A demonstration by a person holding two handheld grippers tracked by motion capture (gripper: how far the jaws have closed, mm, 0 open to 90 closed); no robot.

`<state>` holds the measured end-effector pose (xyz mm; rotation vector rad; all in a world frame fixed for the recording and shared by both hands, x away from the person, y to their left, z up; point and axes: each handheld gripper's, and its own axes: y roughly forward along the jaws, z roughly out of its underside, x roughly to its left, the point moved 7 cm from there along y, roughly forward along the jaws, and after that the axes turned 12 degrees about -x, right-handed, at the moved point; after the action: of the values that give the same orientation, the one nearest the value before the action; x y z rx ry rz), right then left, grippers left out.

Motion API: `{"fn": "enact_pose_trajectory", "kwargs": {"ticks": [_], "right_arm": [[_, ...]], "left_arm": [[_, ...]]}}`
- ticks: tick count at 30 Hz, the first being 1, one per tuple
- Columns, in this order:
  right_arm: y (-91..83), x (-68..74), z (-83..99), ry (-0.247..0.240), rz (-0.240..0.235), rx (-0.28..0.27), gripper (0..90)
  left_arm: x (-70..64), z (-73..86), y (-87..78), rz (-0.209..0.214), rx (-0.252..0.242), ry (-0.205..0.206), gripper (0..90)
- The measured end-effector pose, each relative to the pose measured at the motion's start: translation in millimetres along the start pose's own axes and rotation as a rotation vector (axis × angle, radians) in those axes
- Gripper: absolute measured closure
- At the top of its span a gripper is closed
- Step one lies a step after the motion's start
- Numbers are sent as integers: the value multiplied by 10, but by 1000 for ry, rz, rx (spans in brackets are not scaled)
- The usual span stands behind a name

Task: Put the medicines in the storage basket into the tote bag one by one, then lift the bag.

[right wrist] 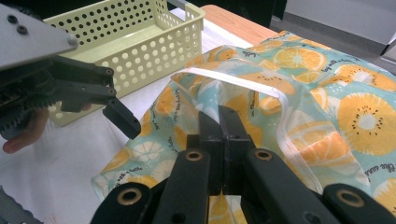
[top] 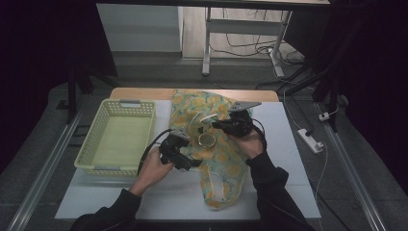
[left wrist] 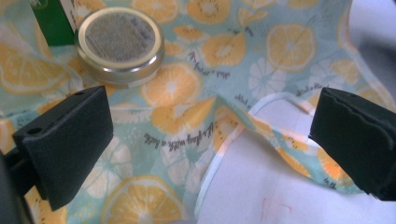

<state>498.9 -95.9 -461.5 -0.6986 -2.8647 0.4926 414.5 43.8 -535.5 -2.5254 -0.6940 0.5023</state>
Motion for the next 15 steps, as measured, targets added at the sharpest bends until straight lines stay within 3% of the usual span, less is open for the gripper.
{"fn": "enact_pose_trajectory", "kwargs": {"ticks": [15], "right_arm": [[3,2,2,-1,-1,4,900]], "left_arm": [[45,175,197,-41,79,4,0]]}}
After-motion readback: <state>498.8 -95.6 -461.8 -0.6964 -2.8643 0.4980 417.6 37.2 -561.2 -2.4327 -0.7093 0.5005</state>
